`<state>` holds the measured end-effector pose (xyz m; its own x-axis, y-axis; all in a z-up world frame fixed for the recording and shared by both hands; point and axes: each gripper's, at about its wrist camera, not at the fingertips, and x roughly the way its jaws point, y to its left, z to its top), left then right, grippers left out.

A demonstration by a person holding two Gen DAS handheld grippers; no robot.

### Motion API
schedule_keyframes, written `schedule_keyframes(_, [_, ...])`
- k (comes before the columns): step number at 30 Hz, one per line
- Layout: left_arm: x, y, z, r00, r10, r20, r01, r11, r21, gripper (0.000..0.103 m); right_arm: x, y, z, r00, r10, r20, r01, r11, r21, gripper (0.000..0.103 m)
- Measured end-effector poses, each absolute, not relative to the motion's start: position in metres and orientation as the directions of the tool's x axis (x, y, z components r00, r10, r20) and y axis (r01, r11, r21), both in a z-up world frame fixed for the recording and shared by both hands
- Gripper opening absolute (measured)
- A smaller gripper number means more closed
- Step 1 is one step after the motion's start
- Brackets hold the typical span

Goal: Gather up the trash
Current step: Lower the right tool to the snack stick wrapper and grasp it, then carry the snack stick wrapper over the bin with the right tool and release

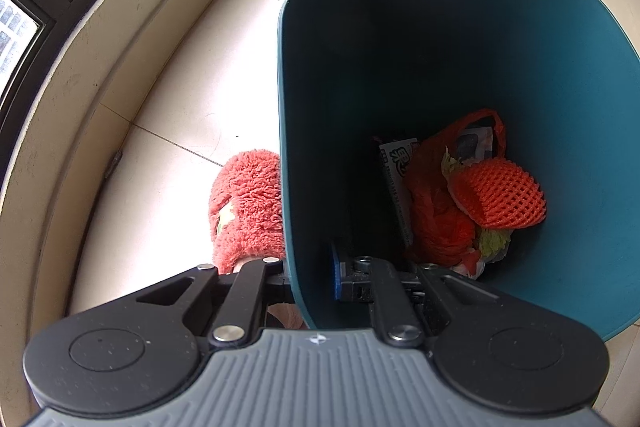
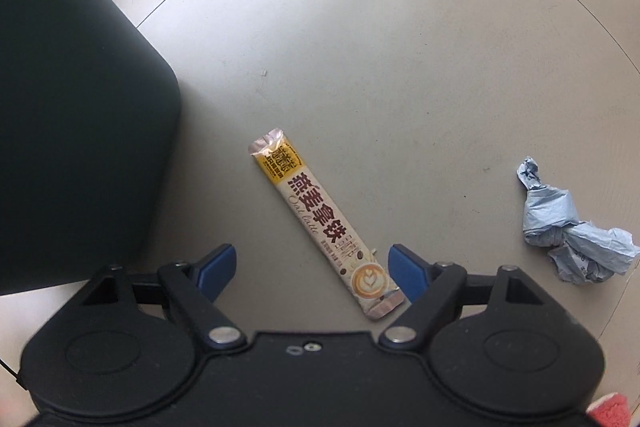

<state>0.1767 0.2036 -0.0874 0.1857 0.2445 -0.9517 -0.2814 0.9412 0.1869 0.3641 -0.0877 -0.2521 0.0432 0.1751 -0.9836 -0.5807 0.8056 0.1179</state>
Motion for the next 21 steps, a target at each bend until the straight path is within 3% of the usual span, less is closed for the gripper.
schedule_keyframes(10, [0.179,0.205,-0.099,0.150,0.218,-0.964,-0.293,0.941,0.167,0.013,0.365,-0.089,-0.278,0.062,0.163,-0.985,-0.608,0.789,0.092,0.062])
schedule_keyframes(15, [0.179,0.203,-0.102,0.150,0.220,-0.964,-0.293,0.941,0.169,0.013,0.357,-0.091,-0.274,0.091,0.150,-0.984,-0.609,0.791,0.065,0.036])
schedule_keyframes(21, [0.178,0.203,-0.102,0.152,0.218,-0.964,-0.293,0.942,0.167,0.013,0.338,-0.096,-0.264,0.121,0.148,-0.982,-0.540,0.839,0.060,0.028])
